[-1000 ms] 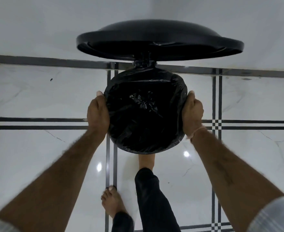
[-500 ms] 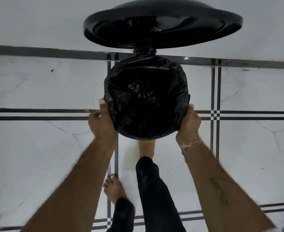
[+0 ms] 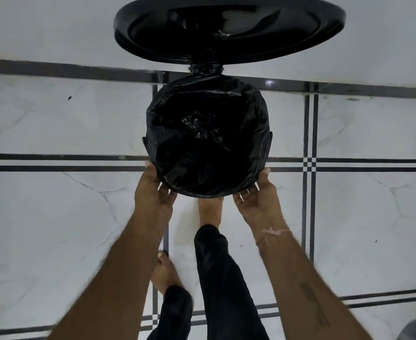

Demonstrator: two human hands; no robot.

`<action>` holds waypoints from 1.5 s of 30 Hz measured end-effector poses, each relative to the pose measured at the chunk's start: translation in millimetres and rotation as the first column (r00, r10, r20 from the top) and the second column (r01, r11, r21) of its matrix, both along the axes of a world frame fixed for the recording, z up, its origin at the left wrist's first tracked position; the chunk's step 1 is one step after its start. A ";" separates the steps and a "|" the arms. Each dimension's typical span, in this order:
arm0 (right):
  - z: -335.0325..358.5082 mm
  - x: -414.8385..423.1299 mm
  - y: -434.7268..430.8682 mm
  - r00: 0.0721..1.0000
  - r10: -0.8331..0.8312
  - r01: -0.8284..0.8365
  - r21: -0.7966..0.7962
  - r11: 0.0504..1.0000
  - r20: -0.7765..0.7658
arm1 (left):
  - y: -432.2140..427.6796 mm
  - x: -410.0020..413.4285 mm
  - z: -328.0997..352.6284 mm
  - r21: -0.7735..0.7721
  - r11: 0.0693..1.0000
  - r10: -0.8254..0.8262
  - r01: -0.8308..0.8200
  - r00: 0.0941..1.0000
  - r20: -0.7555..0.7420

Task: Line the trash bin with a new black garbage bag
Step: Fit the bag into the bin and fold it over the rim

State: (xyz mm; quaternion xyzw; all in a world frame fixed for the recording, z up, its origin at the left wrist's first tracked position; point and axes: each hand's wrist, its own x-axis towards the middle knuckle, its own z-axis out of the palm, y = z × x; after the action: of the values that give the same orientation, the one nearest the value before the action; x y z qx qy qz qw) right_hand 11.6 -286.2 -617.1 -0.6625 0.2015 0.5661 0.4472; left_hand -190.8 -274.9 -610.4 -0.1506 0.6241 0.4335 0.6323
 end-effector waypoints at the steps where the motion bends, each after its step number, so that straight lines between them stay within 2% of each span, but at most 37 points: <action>1: -0.3 -2.3 1.8 0.999 -0.049 0.049 0.018 0.999 -0.005 | 2.2 1.9 -2.1 0.009 1.000 0.029 -0.029 0.999 0.015; 4: -0.3 -10.9 4.8 0.984 -0.176 0.175 0.048 0.983 0.005 | 0.8 7.5 -6.4 0.027 0.992 0.118 -0.120 0.991 0.056; 7: 5.9 -23.7 -2.0 0.964 -0.262 0.261 -0.018 0.965 -0.053 | -13.8 14.4 -7.1 -0.009 0.994 0.108 -0.108 0.992 0.067; 9: 11.1 -37.3 -11.4 0.950 -0.287 0.281 -0.067 0.957 -0.125 | -25.7 23.2 -5.1 -0.062 0.995 0.091 -0.083 0.986 0.140; 12: 13.5 -55.9 -20.4 0.941 -0.293 0.289 -0.050 0.956 -0.172 | -34.6 40.9 3.1 -0.121 0.979 0.187 -0.163 0.955 0.230; 17: 7.3 -69.8 -13.6 0.903 -0.387 0.389 -0.025 0.921 -0.188 | -25.1 52.0 -4.5 -0.126 0.916 0.399 -0.380 0.889 0.224; 23: 17.3 -52.8 -6.3 0.868 -0.446 0.448 -0.047 0.893 -0.219 | -27.4 41.9 -12.6 -0.121 0.928 0.370 -0.352 0.906 0.206; 25: 23.9 -41.3 -2.2 0.882 -0.418 0.423 -0.024 0.906 -0.217 | -24.7 30.3 -15.0 -0.055 0.934 0.357 -0.353 0.915 0.188; 27: 25.2 -34.0 1.9 0.892 -0.396 0.402 -0.020 0.916 -0.217 | -18.4 19.8 -13.0 0.009 0.961 0.271 -0.276 0.948 0.168; 30: 17.0 -30.5 0.6 0.937 -0.325 0.322 -0.046 0.946 -0.129 | -11.2 10.4 -17.1 0.005 0.981 0.189 -0.191 0.972 0.139; 33: 10.9 -21.8 0.8 0.980 -0.195 0.194 -0.018 0.981 -0.044 | -9.2 7.9 -20.4 0.001 0.983 0.181 -0.183 0.970 0.162; 34: 10.7 -19.2 1.3 0.993 -0.108 0.108 -0.004 0.994 0.046 | -9.1 7.9 -20.5 0.003 0.985 0.171 -0.174 0.971 0.167; 35: 11.3 -15.9 0.8 0.974 0.014 -0.013 -0.002 1.000 0.227 | -9.5 8.0 -20.2 0.009 0.987 0.158 -0.162 0.973 0.168; 36: 11.3 -13.5 1.1 0.851 0.172 -0.175 -0.041 0.984 0.496 | -10.0 7.9 -20.3 0.015 0.987 0.152 -0.157 0.974 0.165; 37: 11.6 -12.3 2.1 0.580 0.304 -0.353 -0.104 0.930 0.756 | -10.7 7.9 -20.9 0.021 0.987 0.154 -0.160 0.975 0.162; 38: 14.2 -13.4 5.6 0.276 0.343 -0.551 -0.145 0.822 0.898 | -10.4 9.0 -21.1 0.027 0.986 0.160 -0.167 0.974 0.160; 39: 14.3 -18.7 9.5 0.101 0.346 -0.724 -0.170 0.668 0.933 | -10.7 9.6 -21.3 0.035 0.985 0.163 -0.170 0.974 0.157; 40: 15.1 -27.5 17.1 0.049 0.404 -0.850 -0.175 0.496 0.913 | -10.2 10.5 -21.6 0.039 0.984 0.168 -0.176 0.973 0.156; 42: 8.2 -50.8 35.1 -0.052 0.657 -0.965 -0.207 0.160 0.752 | -9.9 11.8 -23.0 0.041 0.980 0.187 -0.196 0.970 0.157; 43: 3.9 -64.6 43.0 -0.134 0.757 -0.974 -0.227 0.019 0.639 | -9.9 12.5 -24.0 0.043 0.980 0.185 -0.194 0.970 0.160; 45: -4.1 -90.8 56.1 -0.258 0.840 -0.964 -0.190 -0.187 0.477 | -10.2 12.9 -26.5 0.052 0.982 0.169 -0.179 0.972 0.161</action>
State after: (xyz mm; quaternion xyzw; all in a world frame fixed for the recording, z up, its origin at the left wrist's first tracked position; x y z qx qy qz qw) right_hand -79.2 -230.0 -621.3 -0.6171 -0.5618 0.5503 -0.0286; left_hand -177.9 -285.1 -636.8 -0.2170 0.5426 0.4946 0.6433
